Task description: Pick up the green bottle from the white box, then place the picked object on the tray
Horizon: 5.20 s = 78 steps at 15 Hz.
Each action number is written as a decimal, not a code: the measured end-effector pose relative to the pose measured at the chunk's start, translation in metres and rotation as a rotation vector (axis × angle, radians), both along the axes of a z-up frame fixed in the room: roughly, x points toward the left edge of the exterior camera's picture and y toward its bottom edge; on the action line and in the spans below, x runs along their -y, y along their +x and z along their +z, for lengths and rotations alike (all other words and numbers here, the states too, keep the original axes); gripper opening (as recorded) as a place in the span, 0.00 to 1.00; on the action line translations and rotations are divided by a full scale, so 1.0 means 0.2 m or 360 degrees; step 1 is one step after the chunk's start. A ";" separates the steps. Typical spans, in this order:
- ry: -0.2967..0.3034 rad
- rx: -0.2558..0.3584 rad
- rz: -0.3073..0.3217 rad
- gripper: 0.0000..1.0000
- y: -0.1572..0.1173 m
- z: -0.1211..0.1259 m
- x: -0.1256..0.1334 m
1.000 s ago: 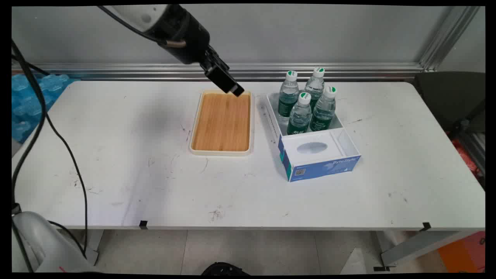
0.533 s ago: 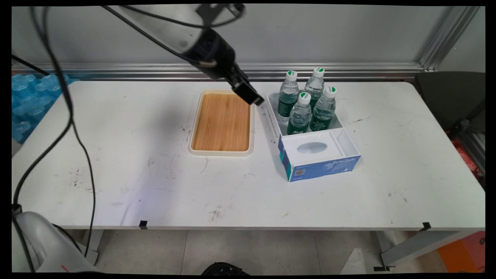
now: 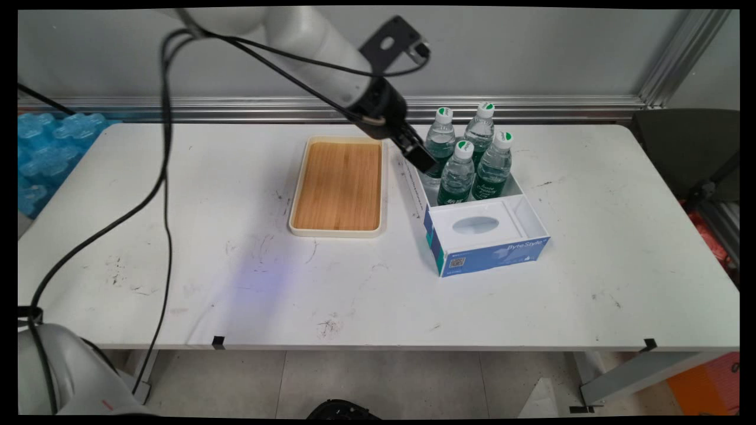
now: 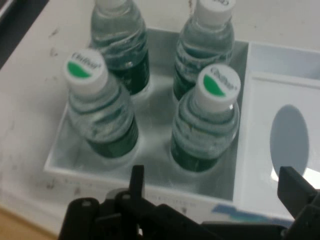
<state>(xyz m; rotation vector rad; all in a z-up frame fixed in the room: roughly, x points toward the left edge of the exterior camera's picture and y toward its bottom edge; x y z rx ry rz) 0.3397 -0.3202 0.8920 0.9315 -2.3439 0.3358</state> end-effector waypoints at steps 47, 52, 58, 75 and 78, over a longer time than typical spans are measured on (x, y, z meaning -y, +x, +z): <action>-0.0022 -0.0031 -0.0034 0.00 0.24 0.50 -0.05; 0.0026 -0.0022 0.0069 0.00 0.46 0.50 -0.19; 0.0042 0.0014 0.0058 0.00 0.60 0.36 -0.24; 0.0089 0.0084 -0.0154 0.00 0.55 -0.16 -0.14; 0.0077 0.0079 -0.0186 0.00 0.51 -0.21 -0.11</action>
